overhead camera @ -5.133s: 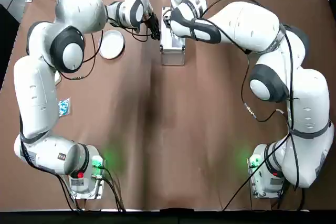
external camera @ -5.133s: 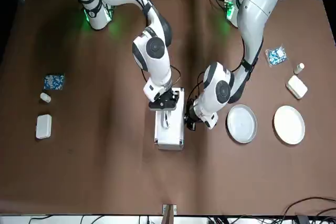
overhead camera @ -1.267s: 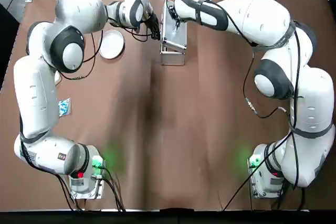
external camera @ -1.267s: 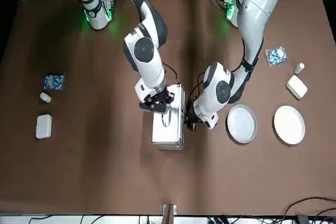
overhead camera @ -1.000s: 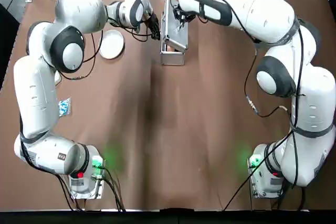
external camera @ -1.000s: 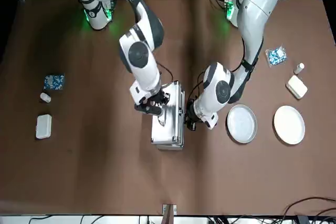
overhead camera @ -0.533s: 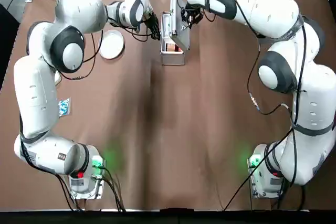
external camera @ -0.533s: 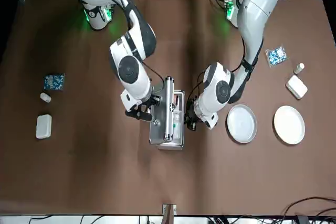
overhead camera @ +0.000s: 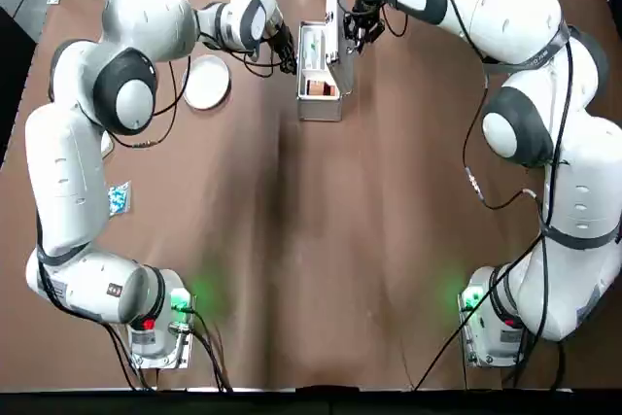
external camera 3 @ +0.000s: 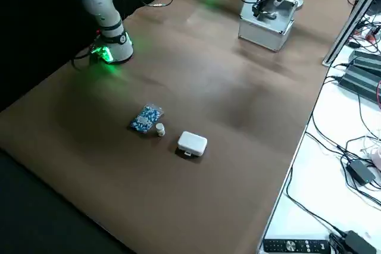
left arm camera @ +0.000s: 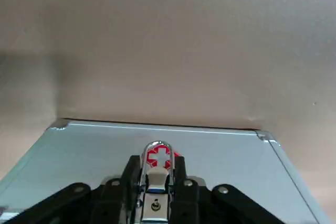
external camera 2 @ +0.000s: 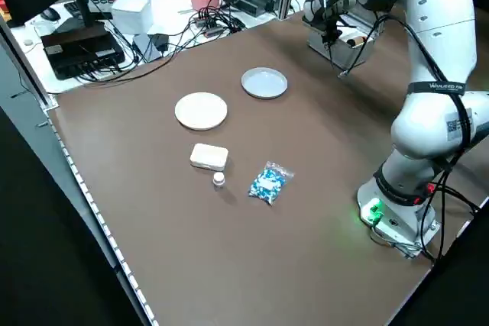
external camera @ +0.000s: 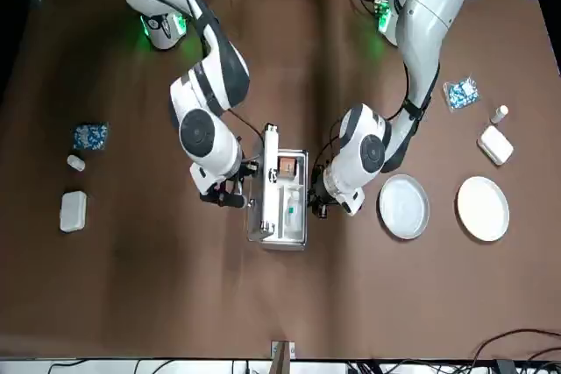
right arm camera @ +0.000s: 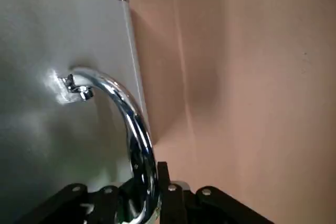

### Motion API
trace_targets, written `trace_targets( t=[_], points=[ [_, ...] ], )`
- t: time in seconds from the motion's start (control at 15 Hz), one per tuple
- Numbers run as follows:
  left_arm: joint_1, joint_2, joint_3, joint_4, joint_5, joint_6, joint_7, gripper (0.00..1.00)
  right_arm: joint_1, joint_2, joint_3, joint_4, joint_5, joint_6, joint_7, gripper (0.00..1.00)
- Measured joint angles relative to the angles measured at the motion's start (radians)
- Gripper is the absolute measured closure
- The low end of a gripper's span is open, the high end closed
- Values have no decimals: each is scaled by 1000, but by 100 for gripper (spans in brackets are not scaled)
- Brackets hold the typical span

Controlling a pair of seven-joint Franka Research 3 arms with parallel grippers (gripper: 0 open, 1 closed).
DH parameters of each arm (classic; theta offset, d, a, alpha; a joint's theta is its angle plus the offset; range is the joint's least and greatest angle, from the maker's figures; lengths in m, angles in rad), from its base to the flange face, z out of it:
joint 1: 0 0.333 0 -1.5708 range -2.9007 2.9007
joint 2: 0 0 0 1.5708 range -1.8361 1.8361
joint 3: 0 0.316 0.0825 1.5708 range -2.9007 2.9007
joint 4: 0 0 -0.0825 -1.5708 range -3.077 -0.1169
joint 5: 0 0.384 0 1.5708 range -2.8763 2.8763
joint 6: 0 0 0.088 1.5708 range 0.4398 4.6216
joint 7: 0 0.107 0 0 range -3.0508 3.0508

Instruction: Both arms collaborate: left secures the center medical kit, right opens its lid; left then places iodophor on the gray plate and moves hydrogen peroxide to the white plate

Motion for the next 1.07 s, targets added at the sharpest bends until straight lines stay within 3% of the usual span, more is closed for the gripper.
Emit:
trace_targets(
  t=[0.67,1.0,1.07],
  points=[
    [0,0,0,0,0,-1,0,70,-89,6,-1,-14,212,-61,-211,94],
    [0,0,0,1,0,-1,-1,70,-109,8,-1,-14,241,-83,-247,87],
    [0,1,0,1,0,-1,-1,70,-113,6,-1,-13,241,-91,-255,80]
  ],
)
